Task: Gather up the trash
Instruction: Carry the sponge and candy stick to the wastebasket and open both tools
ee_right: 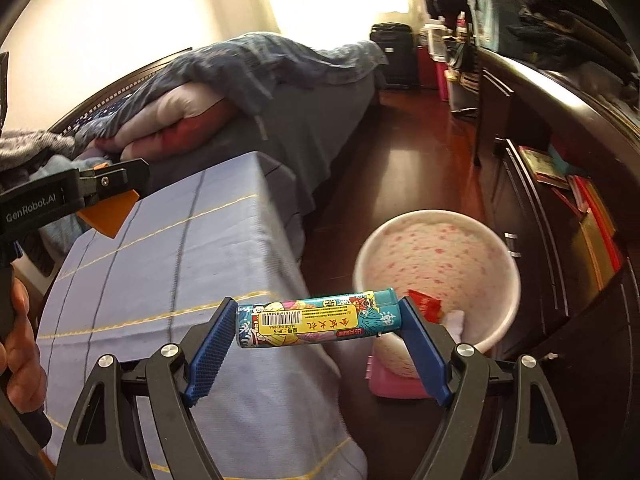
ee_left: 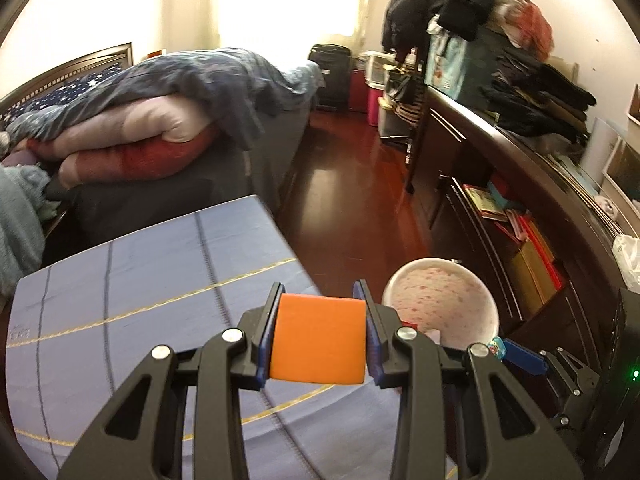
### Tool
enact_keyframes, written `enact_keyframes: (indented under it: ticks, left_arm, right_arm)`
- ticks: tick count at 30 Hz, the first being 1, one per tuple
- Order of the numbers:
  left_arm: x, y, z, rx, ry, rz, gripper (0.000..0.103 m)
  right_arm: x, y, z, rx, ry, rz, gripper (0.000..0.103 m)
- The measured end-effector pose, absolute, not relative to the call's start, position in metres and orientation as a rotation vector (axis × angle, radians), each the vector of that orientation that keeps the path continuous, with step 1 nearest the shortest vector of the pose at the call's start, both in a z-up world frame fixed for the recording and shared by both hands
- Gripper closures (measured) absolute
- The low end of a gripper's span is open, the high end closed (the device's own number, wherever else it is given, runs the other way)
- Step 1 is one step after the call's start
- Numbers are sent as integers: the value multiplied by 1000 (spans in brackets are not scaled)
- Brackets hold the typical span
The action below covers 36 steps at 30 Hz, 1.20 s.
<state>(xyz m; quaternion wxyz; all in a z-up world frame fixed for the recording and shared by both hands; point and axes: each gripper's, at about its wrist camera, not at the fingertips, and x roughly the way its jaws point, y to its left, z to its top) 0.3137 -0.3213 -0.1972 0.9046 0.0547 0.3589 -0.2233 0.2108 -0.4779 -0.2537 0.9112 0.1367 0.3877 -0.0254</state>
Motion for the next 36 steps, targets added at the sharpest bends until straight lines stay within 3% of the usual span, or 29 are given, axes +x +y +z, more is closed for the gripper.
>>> enact_keyframes:
  ticks: [36]
  left_arm:
    - [354, -496, -254, 236, 795, -724, 67]
  right_arm:
    - [229, -594, -295, 285, 814, -399, 22]
